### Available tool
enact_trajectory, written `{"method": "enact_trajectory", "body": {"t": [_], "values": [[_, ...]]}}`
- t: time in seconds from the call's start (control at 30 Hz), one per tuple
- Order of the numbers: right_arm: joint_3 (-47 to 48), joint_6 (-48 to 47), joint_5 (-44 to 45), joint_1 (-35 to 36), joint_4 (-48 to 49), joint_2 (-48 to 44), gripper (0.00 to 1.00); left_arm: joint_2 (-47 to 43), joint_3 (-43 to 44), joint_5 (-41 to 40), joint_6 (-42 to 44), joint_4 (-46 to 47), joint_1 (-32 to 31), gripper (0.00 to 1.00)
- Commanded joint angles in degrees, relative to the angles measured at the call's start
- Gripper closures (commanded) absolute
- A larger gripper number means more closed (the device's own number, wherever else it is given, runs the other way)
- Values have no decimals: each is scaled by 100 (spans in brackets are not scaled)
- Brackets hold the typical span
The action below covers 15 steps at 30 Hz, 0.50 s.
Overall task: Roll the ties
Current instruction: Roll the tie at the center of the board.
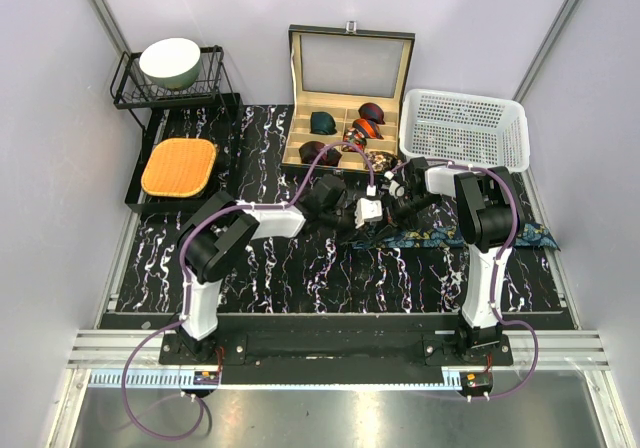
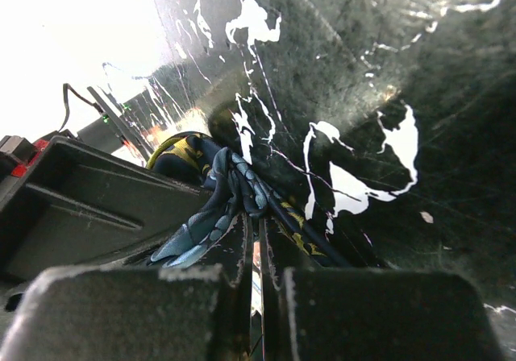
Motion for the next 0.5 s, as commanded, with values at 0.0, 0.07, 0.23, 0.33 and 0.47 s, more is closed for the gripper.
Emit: {"method": "enact_trajectory", "body": {"t": [0.0,0.07,0.23,0.33,0.47], "values": [[-95,-329,1017,144,187,149,100,7,-366,-361,551,-1329,-94,79],[-95,-294,991,144,178,149,93,-55,-428,-388,604,-1460,-103,80],[-51,-259,754,100,161,-36,78,24,-315,-590,762,-1742,-112,83],[37,-302,552,3,21,-238,73,156,-209,-704,815,-1971,-112,84],[107,-391,288,-146,-331,-615,64,270,-104,-783,824,-2182,-103,86]]}}
